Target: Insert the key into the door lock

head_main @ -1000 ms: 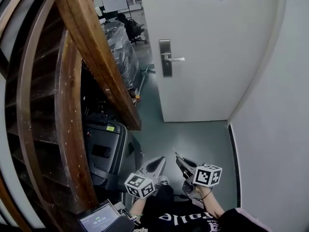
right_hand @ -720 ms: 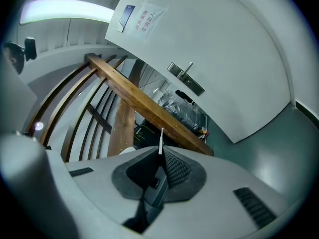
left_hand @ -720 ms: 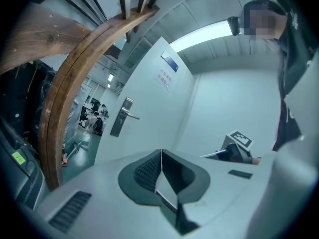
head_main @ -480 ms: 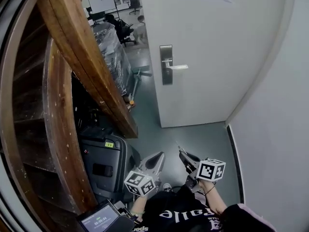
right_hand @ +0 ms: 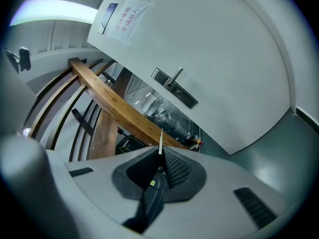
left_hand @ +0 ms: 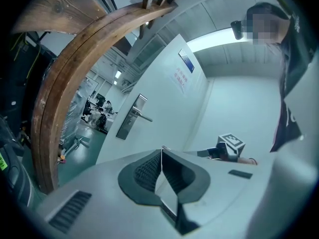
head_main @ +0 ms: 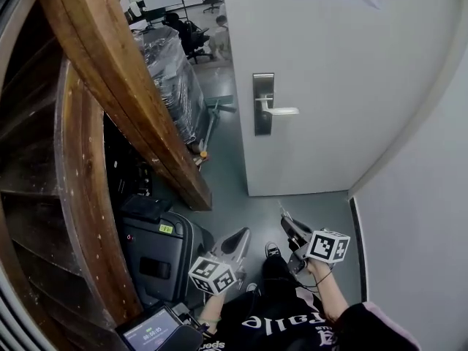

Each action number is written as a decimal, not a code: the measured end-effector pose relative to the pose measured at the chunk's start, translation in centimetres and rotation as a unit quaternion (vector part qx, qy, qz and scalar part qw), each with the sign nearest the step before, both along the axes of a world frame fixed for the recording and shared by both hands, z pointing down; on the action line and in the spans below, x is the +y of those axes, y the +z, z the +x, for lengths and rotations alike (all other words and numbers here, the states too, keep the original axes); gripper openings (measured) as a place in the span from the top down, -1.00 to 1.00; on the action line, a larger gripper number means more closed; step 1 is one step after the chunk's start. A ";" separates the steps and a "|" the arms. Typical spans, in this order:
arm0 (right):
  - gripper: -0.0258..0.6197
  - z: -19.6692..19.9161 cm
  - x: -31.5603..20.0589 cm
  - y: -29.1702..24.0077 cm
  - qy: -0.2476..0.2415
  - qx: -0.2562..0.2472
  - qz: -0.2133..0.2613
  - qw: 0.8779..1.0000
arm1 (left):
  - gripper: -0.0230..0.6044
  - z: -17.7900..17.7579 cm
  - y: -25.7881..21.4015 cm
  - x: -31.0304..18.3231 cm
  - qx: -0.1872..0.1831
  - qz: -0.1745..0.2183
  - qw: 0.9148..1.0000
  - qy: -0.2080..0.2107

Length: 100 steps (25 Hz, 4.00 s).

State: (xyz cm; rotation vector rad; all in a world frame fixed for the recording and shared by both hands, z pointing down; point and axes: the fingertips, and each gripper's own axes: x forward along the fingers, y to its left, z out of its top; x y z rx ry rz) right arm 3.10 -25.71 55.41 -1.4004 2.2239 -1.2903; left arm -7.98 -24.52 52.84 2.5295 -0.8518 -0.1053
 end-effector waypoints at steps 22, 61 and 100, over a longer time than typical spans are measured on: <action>0.81 5.6 -30.1 1.4 -0.025 -0.040 -0.007 0.999 | 0.90 3.2 -0.8 -16.9 -0.028 0.012 0.993 -0.115; 0.81 5.8 -34.7 1.1 0.056 -0.247 -0.024 0.967 | 0.90 1.4 0.7 -17.7 -0.039 -0.009 0.987 -0.154; 0.80 2.8 -34.5 1.8 -0.035 -0.061 0.040 0.997 | 0.90 0.1 1.6 -17.2 -0.045 -0.020 0.985 -0.164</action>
